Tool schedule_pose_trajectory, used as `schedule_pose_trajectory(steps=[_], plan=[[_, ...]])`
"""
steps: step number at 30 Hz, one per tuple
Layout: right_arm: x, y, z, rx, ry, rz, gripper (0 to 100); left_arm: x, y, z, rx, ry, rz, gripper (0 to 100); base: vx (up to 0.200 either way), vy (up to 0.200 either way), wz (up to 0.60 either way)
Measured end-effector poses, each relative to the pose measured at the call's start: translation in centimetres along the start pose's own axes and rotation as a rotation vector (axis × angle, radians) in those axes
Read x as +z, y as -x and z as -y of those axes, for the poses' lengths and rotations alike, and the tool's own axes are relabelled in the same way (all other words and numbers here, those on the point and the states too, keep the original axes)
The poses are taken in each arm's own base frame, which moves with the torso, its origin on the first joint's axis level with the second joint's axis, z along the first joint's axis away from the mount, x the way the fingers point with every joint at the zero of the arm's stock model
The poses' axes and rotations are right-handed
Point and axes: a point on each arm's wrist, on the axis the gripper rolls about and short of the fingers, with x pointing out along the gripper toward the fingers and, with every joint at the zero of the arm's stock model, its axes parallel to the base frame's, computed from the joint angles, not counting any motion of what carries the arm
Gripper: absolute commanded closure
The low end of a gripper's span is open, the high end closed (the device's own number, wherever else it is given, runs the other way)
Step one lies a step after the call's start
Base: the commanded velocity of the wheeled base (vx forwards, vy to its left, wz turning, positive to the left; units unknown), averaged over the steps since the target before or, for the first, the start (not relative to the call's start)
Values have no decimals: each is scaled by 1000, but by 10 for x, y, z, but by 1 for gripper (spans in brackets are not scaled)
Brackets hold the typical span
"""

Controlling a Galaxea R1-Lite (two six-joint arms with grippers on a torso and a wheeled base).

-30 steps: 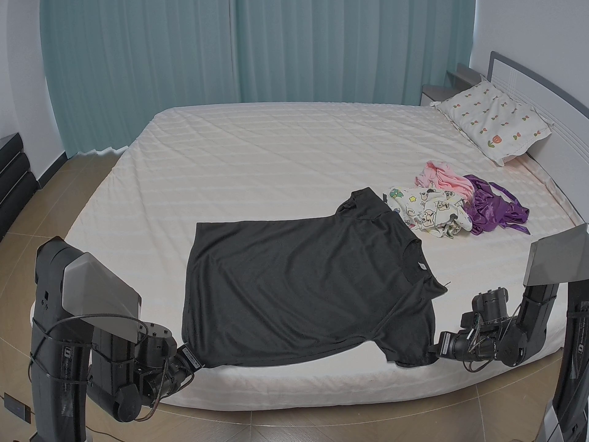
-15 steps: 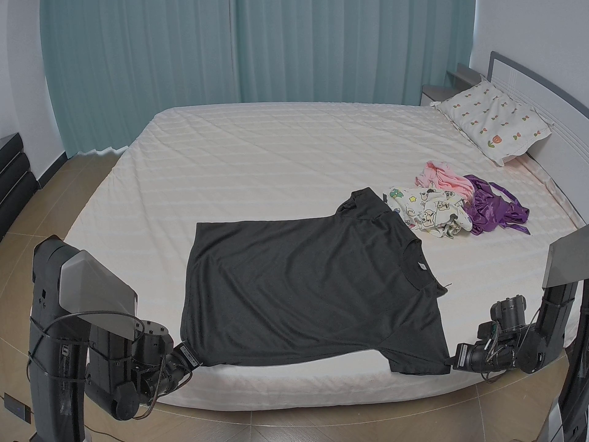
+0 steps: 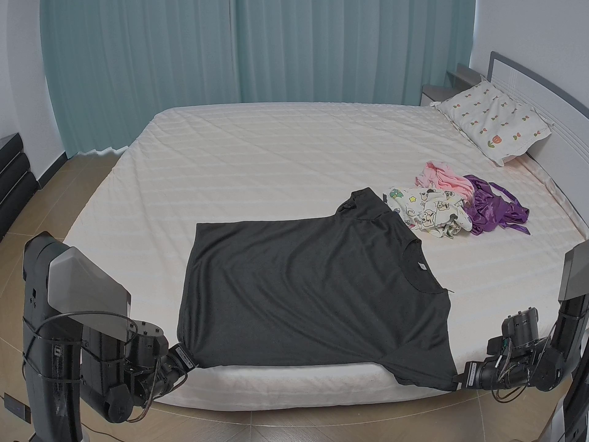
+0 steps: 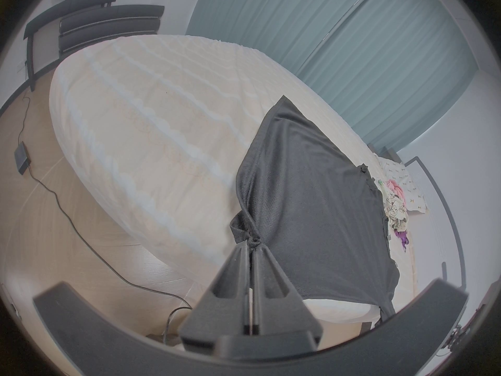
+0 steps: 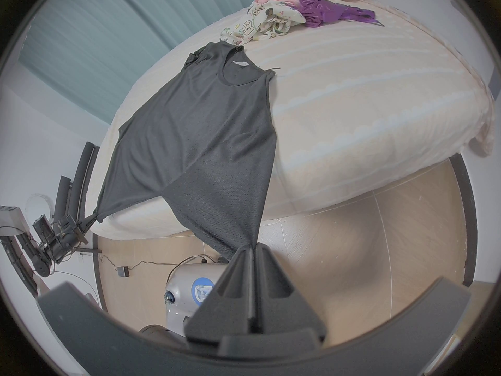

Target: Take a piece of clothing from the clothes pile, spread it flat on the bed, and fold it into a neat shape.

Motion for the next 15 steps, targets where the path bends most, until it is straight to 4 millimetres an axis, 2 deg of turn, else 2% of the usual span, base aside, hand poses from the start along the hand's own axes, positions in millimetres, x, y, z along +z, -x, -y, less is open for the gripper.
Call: schedule_pose_trajectory(steps=[15], plan=[[-18, 15, -19, -71, 0, -54, 100, -5, 9, -6, 41, -99, -17, 100, 0, 0, 0]])
